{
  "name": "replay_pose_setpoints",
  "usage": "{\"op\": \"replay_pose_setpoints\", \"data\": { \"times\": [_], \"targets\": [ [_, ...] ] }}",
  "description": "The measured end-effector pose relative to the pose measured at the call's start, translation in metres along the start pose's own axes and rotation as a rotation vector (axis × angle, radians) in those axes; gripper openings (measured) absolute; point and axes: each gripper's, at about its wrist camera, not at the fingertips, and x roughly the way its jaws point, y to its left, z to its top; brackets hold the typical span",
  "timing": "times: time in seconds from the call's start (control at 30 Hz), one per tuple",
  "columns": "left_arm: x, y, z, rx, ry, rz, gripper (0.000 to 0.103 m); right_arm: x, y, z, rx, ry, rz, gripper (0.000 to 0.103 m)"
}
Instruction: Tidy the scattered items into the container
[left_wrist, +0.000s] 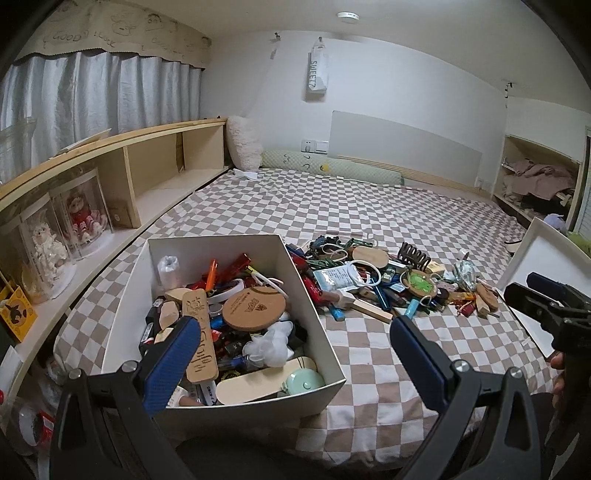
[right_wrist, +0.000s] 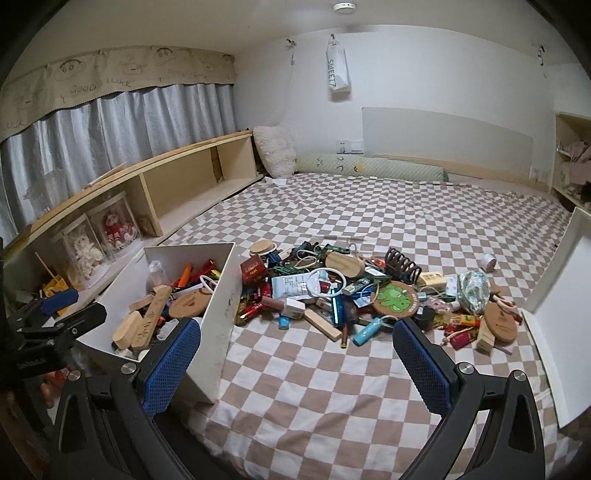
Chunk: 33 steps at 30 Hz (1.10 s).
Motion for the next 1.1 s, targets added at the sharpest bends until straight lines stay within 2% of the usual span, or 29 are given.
{"op": "replay_pose_setpoints", "data": {
  "times": [0.6,1.1],
  "targets": [
    [-0.0046,-0.001,-0.0055,0.017,-0.006,0.035,0.103,-0.0012,0.0012,-0.0063,-0.01,0.016,-0.001,0.103],
    [-0.0048,0.0023,-0.0072,-0.013,0.0,0.039,0.103,-0.0008,0.002,-0.0073,-0.007,0.017,0.005,0.103]
  ]
}}
